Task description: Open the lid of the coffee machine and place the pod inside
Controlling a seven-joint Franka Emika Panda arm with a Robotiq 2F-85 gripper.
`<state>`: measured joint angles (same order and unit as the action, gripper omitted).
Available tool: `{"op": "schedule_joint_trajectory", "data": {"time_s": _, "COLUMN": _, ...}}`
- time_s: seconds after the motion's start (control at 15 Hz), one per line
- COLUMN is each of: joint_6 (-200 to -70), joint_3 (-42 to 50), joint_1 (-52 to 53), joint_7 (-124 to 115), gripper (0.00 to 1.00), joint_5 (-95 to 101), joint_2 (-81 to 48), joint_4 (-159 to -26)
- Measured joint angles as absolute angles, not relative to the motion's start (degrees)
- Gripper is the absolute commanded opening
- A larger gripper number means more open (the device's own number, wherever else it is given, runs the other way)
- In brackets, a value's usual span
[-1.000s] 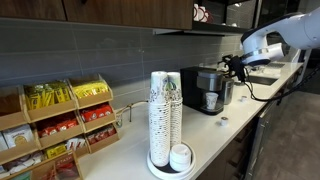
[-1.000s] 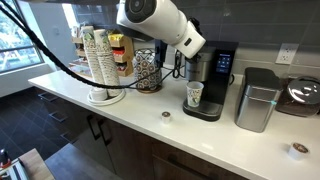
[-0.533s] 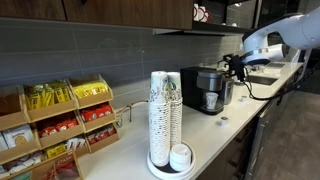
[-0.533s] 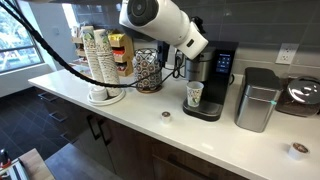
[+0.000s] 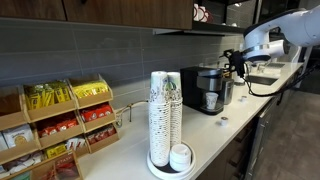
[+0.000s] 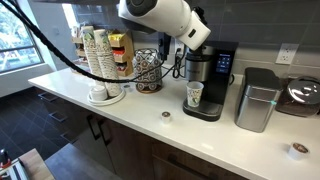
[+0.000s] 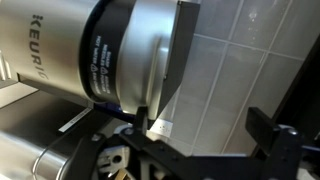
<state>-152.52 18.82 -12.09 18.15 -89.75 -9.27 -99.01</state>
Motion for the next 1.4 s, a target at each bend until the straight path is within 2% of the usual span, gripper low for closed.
{"op": "schedule_joint_trajectory", "data": {"time_s": 0.8, "joint_6": -150.33, "joint_3": 18.82, "joint_1": -12.26, "joint_7": 22.72, "gripper": 1.0, "joint_5": -88.78, "joint_2": -7.54, "joint_4": -91.84}}
{"op": "schedule_joint_trajectory", "data": {"time_s": 1.4, "joint_6": -132.15, "joint_3": 18.9, "joint_1": -13.67, "joint_7": 19.8, "gripper": 1.0, "joint_5": -61.19, "joint_2": -3.13, "joint_4": -99.15}}
